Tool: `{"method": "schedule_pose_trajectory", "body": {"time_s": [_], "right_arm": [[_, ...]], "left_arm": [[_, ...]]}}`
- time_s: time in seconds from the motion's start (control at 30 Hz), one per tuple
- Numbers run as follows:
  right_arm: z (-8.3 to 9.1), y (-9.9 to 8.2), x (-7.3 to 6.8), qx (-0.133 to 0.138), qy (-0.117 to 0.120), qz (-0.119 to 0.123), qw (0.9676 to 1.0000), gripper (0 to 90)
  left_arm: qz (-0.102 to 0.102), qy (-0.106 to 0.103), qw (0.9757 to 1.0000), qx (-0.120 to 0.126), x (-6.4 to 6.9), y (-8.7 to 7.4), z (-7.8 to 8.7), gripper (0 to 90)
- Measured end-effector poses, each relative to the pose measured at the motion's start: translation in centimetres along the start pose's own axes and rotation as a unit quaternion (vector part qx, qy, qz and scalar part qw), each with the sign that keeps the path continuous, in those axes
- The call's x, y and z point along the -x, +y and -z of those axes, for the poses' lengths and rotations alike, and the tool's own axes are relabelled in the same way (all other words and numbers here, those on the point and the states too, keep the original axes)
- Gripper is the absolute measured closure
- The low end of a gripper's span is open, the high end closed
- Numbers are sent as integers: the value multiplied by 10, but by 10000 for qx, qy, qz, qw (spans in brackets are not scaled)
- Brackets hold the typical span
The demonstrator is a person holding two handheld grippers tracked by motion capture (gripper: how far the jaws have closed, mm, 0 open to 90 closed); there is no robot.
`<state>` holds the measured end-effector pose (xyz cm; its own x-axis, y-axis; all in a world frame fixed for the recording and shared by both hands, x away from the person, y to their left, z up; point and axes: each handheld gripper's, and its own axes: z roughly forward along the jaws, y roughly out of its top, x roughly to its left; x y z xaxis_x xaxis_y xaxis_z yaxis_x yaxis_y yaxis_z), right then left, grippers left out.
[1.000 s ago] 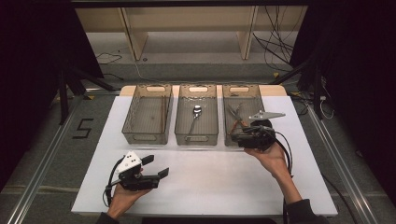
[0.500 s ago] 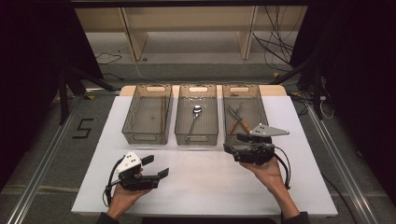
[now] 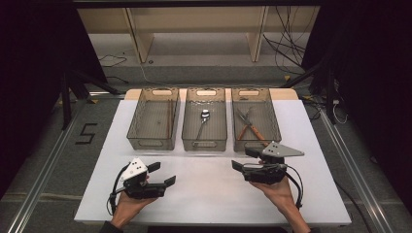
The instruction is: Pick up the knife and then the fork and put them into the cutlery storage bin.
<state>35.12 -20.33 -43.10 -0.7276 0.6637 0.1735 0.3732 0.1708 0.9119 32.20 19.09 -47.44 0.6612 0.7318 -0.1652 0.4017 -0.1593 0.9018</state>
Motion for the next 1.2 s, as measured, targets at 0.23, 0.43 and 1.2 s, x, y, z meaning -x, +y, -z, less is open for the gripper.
{"method": "schedule_pose_trajectory", "body": {"time_s": [0.23,0.43,1.2], "right_arm": [[7,-12,-7,86,46,69,9999,252],[15,-25,-10,126,39,108,9999,236],[34,-56,-7,38,-201,19,9998,222]], "left_arm": [[0,-58,10000,7,2,0,1,184],[37,-118,9999,23,3,-1,2,183],[71,-214,9997,-11,5,-3,3,179]]}}
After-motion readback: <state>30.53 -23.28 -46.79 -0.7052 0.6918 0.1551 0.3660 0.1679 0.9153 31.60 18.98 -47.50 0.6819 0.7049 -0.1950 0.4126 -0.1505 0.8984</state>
